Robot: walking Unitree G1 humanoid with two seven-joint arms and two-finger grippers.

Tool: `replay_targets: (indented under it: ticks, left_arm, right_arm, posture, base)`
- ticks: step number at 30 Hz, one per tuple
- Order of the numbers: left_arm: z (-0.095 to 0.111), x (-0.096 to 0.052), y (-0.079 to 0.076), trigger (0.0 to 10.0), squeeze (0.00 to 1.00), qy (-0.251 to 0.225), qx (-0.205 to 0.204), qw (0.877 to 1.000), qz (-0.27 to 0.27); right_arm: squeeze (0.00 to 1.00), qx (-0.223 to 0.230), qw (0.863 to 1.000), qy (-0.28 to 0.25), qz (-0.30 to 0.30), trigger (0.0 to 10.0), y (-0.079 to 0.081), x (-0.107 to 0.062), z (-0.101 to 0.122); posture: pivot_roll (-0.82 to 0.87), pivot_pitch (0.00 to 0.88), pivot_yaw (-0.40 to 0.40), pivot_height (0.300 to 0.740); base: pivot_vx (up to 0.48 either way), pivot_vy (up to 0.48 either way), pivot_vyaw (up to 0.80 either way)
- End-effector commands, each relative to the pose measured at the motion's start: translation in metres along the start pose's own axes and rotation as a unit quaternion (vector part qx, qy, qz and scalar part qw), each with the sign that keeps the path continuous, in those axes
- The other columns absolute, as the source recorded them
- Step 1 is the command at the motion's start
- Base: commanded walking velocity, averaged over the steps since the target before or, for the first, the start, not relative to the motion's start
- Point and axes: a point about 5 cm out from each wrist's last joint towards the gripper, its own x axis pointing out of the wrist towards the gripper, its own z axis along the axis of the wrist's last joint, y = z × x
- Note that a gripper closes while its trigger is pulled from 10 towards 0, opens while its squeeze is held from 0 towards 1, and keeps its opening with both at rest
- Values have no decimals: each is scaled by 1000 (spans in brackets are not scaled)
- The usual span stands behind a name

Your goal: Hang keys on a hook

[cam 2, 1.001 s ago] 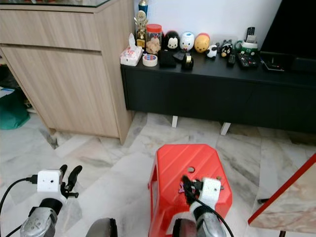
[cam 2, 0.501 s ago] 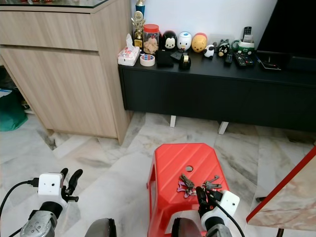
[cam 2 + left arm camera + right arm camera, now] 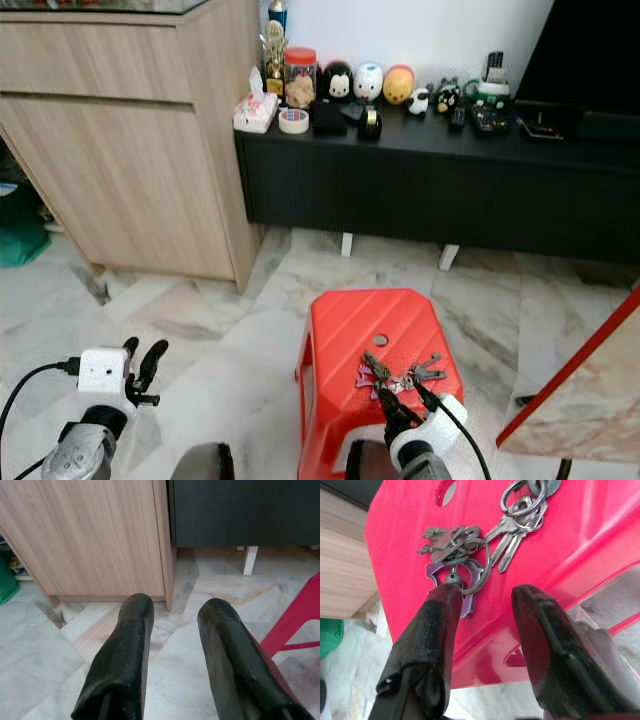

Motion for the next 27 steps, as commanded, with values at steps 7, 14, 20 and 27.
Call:
replay_targets:
  ticks: [7,14,20,27]
  left_arm:
    - [0,1,0,10000,0,1,3,1000,-6]
    - [0,2,0,10000,0,1,4,1000,-6]
    - [0,2,1,10000,0,0,6,1000,-4]
    - [1,2,1,10000,0,-1,7,1000,-4]
  right_arm:
    - [0,6,1000,0,-10,10000,-2,5,2]
    - [0,5,1000,1,-7,10000,-1,6,4]
    - [0,8,1000,-13,14,10000,6,10,8]
    - [0,12,999,-21,36,10000,12,12,10]
  posture:
    - [98,13,-43,604]
    - [100,14,-42,604]
    - [101,15,-41,604]
    - [101,17,-40,604]
  base:
    - [0,0,0]
    - [0,0,0]
    - [0,0,0]
    - [0,0,0]
